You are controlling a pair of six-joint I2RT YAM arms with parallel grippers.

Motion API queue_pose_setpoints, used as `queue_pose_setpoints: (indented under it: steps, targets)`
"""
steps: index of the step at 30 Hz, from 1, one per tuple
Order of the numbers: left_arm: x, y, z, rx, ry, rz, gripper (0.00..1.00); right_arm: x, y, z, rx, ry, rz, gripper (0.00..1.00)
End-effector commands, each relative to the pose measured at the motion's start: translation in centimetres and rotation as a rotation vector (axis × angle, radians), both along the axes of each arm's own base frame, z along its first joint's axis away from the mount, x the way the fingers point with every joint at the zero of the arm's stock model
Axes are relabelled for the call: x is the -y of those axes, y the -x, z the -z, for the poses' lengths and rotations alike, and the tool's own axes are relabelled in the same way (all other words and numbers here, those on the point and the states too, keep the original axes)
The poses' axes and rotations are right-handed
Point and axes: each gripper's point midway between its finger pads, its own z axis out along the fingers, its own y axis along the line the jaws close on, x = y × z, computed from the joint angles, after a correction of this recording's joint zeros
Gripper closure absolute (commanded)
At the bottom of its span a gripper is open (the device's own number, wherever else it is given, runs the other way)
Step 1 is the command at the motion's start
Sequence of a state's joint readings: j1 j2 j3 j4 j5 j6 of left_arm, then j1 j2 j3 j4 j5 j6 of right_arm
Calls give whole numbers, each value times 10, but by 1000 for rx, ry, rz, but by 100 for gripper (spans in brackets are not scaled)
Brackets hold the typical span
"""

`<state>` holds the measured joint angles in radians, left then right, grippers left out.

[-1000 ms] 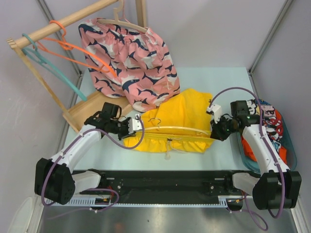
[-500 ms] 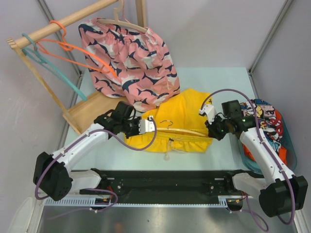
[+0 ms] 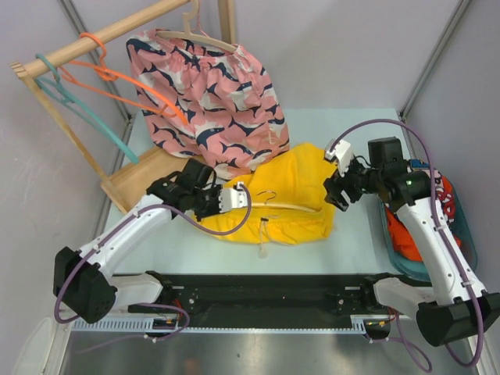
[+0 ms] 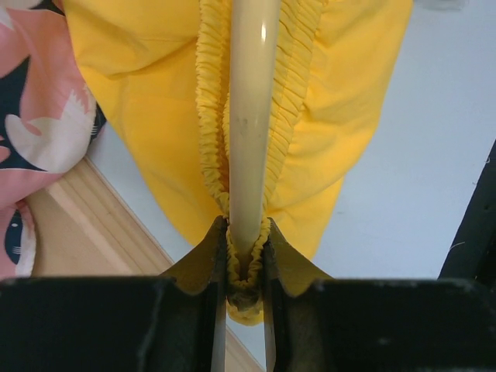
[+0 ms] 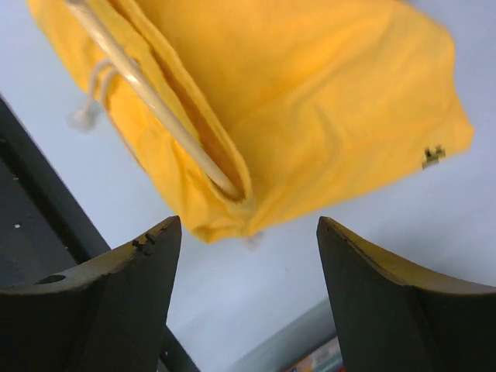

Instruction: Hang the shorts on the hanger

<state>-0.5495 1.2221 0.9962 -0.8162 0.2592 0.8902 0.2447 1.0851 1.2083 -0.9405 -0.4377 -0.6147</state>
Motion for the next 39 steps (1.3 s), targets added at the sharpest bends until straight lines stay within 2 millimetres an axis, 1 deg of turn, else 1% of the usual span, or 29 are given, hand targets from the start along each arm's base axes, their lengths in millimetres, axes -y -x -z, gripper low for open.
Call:
queue_pose_setpoints:
  steps: [1, 2, 3, 4, 6, 7, 8, 9, 10, 13, 14, 17, 21, 24, 25, 27, 28, 29, 30, 31, 32, 33, 34, 35, 37, 38, 39]
  targets:
    - [17, -9, -44, 64, 91, 41, 100, -47, 13, -35, 61, -109, -233, 26]
    - [18, -9, -46, 63, 99, 50, 100, -55, 16, -38, 74, -119, -269, 26]
    - [21, -9, -51, 70, 112, 64, 100, -73, 26, -39, 79, -128, -344, 27]
    - [22, -7, -53, 61, 115, 74, 100, -82, 27, -44, 110, -136, -380, 27]
    - [26, -6, -58, 59, 128, 102, 100, -99, 31, -45, 132, -133, -438, 27]
    - [26, -2, -58, 45, 129, 113, 100, -116, 34, -45, 154, -137, -488, 27]
    - [28, -1, -59, 41, 131, 123, 100, -123, 34, -45, 165, -133, -508, 27]
    - [30, 0, -62, 40, 140, 139, 100, -131, 29, -45, 188, -131, -525, 27]
    - [31, 0, -64, 37, 143, 143, 100, -141, 33, -45, 197, -134, -558, 27]
    - [33, 3, -68, 33, 156, 164, 100, -158, 29, -44, 223, -136, -585, 29]
    - [34, 5, -69, 29, 162, 170, 100, -163, 31, -42, 218, -142, -600, 30]
    - [36, 10, -71, 23, 181, 190, 100, -173, 29, -36, 200, -150, -618, 32]
    - [37, 12, -71, 27, 190, 204, 100, -184, 29, -40, 179, -208, -617, 45]
    - [38, 12, -72, 33, 199, 205, 100, -187, 28, -47, 191, -236, -609, 83]
    - [38, 12, -73, 38, 203, 203, 100, -187, 28, -49, 186, -242, -595, 100]
    - [38, 9, -75, 44, 212, 175, 100, -185, 24, -55, 208, -251, -570, 100]
    - [39, 3, -80, 66, 227, 152, 98, -184, 23, -59, 198, -268, -542, 100]
    - [40, 0, -89, 63, 256, 103, 87, -183, 20, -66, 198, -287, -518, 100]
    - [42, -3, -100, 66, 297, 79, 79, -180, 14, -73, 204, -308, -485, 100]
    - [46, -6, -114, 79, 343, 59, 53, -179, 12, -77, 170, -338, -438, 100]
    - [51, -7, -137, 73, 417, 6, 46, -178, 9, -88, 176, -360, -414, 100]
    - [54, -3, -154, 78, 471, 1, 42, -177, 4, -92, 171, -370, -384, 100]
    - [59, -3, -171, 93, 521, -3, 33, -175, 1, -97, 148, -392, -342, 100]
    - [62, -1, -192, 92, 581, -29, 28, -175, -3, -108, 162, -410, -321, 100]
    - [63, 1, -220, 121, 653, -58, 20, -174, -9, -115, 150, -430, -285, 100]
    - [63, 1, -240, 139, 701, -80, 17, -174, -11, -118, 133, -442, -265, 100]
    - [60, -5, -251, 172, 716, -119, 15, -174, -12, -130, 144, -455, -259, 100]
